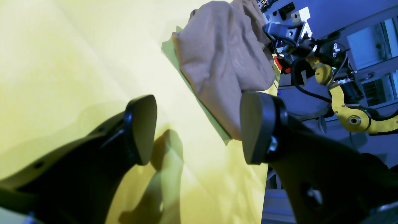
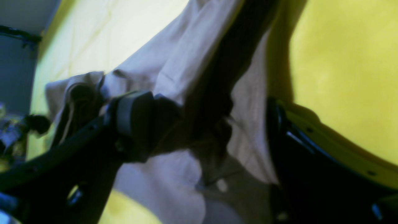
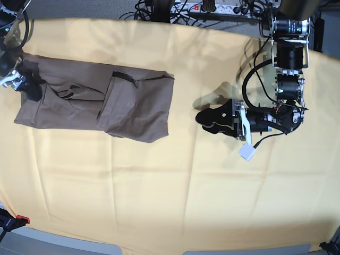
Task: Fold the T-shirt properly
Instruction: 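Release the collar end and move the right gripper to the folded bundle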
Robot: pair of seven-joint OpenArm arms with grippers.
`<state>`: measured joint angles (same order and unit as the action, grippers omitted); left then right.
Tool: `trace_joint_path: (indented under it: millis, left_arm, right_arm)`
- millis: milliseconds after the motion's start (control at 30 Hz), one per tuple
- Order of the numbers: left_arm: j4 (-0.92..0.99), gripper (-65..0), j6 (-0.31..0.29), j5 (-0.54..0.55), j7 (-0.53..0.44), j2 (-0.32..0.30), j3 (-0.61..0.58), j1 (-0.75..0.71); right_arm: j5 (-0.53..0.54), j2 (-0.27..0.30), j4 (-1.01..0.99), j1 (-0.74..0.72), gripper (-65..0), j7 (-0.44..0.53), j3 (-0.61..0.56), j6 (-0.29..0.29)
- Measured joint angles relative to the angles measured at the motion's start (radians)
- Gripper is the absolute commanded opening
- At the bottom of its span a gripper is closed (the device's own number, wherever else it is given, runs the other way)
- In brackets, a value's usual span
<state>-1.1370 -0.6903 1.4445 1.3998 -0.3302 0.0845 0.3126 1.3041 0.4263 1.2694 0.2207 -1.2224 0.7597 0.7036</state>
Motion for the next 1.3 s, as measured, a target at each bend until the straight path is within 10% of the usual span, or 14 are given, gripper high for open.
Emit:
trace_joint_path:
  millis: [600,1000,1067,1200,1300]
  left_arm:
    - [0.0,-21.5,0.0,0.0,0.0,0.0,0.0,0.0]
    - [0.0,-21.5,0.0,0.0,0.0,0.0,0.0,0.0]
    - [0.0,-21.5,0.0,0.0,0.0,0.0,0.0,0.0]
    - [0.0,-21.5,0.0,0.0,0.0,0.0,0.0,0.0]
    - [0.0,-21.5,0.0,0.0,0.0,0.0,0.0,0.0]
  right_arm:
    - [0.041,0.077,-0.003,0.006,-17.0,-0.054,-0.005,-0.004]
    - [0.084,-0.011,-0.003,0.006,-17.7,-0.038,-0.004,-0.003]
    - [0.08,-0.011,-0.003,0.006,-26.4,-0.039,-0.004,-0.003]
    - [0.016,-0.014,-0.006,0.006,-63.4,-0.008,-0.005,-0.006]
    - [-0.047,-0.008,-0.006,0.0,-65.0,0.063,-0.005,-0.006]
